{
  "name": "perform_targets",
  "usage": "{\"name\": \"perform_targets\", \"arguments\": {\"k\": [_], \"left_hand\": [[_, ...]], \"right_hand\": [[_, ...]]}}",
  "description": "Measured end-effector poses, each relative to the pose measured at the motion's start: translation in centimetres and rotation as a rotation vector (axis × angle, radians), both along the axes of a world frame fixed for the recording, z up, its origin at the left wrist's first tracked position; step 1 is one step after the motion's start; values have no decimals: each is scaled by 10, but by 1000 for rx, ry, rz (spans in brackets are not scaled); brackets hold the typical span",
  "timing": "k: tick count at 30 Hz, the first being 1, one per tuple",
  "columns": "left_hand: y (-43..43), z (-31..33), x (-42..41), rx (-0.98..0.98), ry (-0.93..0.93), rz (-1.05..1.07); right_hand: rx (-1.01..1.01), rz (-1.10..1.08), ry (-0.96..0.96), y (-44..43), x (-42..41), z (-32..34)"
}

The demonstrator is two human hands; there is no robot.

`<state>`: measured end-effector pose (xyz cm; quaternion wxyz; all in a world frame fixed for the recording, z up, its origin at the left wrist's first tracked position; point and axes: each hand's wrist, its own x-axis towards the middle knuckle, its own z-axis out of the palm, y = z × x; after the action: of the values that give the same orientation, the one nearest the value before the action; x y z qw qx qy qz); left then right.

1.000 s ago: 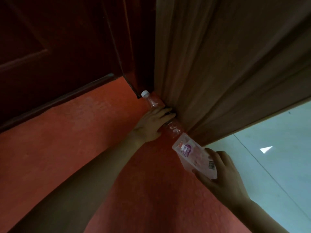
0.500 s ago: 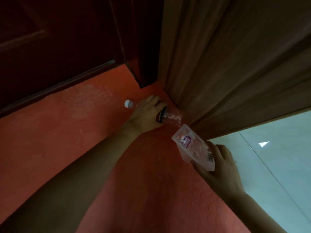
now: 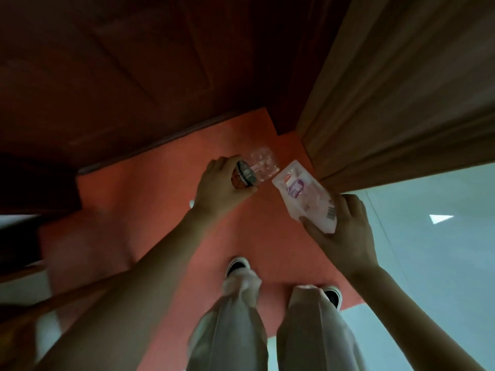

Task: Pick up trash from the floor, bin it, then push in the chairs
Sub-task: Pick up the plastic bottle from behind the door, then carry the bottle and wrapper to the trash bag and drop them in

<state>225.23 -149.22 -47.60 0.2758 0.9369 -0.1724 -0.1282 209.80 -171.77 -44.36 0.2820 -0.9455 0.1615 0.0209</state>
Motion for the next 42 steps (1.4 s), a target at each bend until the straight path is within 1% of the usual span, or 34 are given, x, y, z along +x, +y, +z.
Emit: {"name": "perform_targets", "arguments": {"k": [3,6,10,13,16,18,21,27,32,36,42], "left_hand": [[27,117,-12,-24,-30,96],[48,226,-28,-61,-9,188],[81,369,-51,-148,-97,280],[107,446,-70,-178,-192,338],[133,493,-103,-191,-257,438],[145,513,-128,-203,-267,527],[154,527,-169,-245,-299,691],[140,528,-262,-301,-311,1029],[121,522,-339,-364,-309,1224],[122,537,-406,-267,-358,1400],[127,557,-519,-198,-440,1717]], "right_hand": [[-2,2,-50,19,9,113],[3,-4,-75,36,15,219],[-4,29,-175,65,20,355],[5,70,-246,87,27,427],[-19,200,-302,108,31,474],[30,251,-350,121,31,496],[42,381,-431,134,26,508],[66,649,-421,140,-6,509],[126,854,-413,147,-38,504],[188,1014,-409,174,-71,503],[297,1297,-422,239,-136,510]]}}
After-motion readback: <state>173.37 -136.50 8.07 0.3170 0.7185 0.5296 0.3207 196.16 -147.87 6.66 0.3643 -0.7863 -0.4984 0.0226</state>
